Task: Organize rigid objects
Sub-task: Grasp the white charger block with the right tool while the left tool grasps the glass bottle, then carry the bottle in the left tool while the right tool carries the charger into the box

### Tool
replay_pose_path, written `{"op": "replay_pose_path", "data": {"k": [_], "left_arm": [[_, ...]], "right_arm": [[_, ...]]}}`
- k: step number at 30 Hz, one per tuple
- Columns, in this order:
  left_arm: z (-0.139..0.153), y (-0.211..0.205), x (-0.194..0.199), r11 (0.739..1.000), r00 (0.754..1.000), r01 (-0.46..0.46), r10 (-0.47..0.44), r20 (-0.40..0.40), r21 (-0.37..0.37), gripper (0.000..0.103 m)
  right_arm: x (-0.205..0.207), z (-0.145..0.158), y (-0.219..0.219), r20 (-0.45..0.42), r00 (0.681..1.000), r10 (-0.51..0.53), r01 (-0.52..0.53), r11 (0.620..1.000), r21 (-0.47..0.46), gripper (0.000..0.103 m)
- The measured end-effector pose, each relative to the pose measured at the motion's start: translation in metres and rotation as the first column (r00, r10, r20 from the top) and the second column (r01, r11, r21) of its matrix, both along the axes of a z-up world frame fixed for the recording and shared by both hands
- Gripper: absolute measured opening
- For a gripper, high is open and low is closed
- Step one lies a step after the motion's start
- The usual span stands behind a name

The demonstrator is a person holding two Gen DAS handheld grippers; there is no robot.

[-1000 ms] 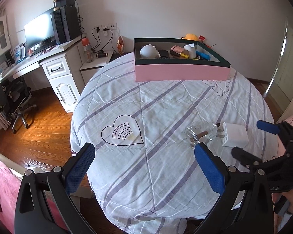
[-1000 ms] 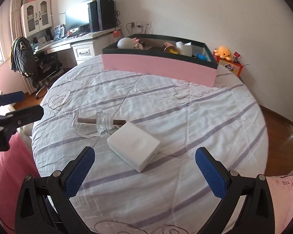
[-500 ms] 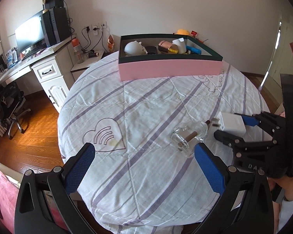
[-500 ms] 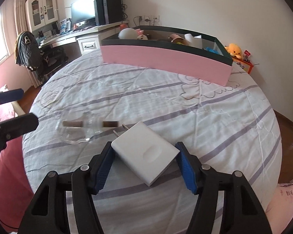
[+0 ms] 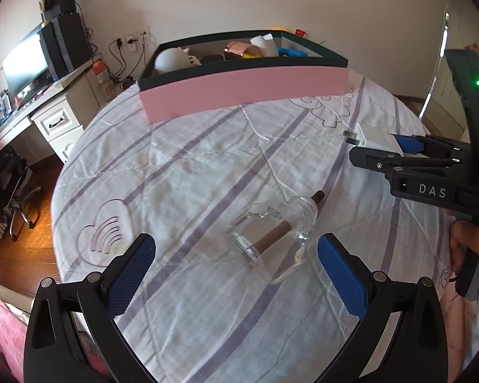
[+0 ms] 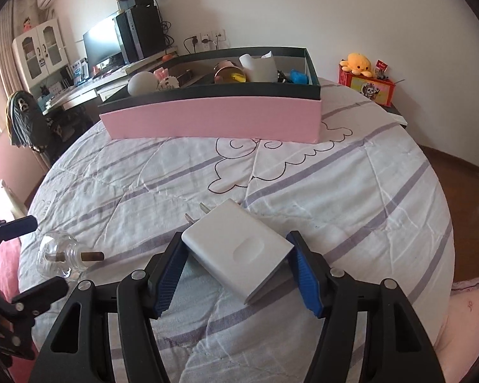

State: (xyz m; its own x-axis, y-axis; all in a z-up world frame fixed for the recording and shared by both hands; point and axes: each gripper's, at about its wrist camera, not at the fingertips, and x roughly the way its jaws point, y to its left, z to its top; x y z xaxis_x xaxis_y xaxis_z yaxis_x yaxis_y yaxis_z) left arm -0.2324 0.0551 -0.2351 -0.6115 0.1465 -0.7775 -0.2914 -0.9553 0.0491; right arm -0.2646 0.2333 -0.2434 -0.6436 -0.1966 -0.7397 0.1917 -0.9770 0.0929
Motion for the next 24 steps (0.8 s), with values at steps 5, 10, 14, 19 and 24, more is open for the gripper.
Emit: {"op": "replay_pose_path", "data": {"k": [5, 10, 14, 19, 24], "left_arm": [[-0.007, 0.011, -0.003, 1.0, 0.999, 0.03, -0.03, -0.012, 0.005, 0.083], [-0.005, 0.014, -0.002, 0.998, 0.998, 0.056, -0.055, -0.035, 0.014, 0.058], [-0.004, 0.011, -0.001, 0.999, 0.998, 0.047, -0.046, -0.039, 0.021, 0.058], [-0.002, 0.009, -0.003, 0.999, 0.998, 0.04, -0.039, -0.04, 0.013, 0.058], [0.002, 0.005, -0.003, 1.0, 0.998, 0.021, -0.021, -0.051, 0.013, 0.058]], "right_arm": [[0.0, -0.001, -0.004, -0.007, 1.0, 0.003, -0.003, 0.999, 0.034, 0.065], [0.001, -0.001, -0.004, -0.009, 1.0, 0.004, -0.004, 0.999, 0.049, 0.065], [0.001, -0.002, -0.005, -0.011, 1.0, 0.005, -0.004, 0.999, 0.054, 0.065], [0.002, -0.002, -0.005, -0.014, 1.0, 0.005, -0.005, 0.998, 0.058, 0.065], [0.002, -0.002, -0.005, -0.015, 1.0, 0.005, -0.004, 0.998, 0.057, 0.065]]}}
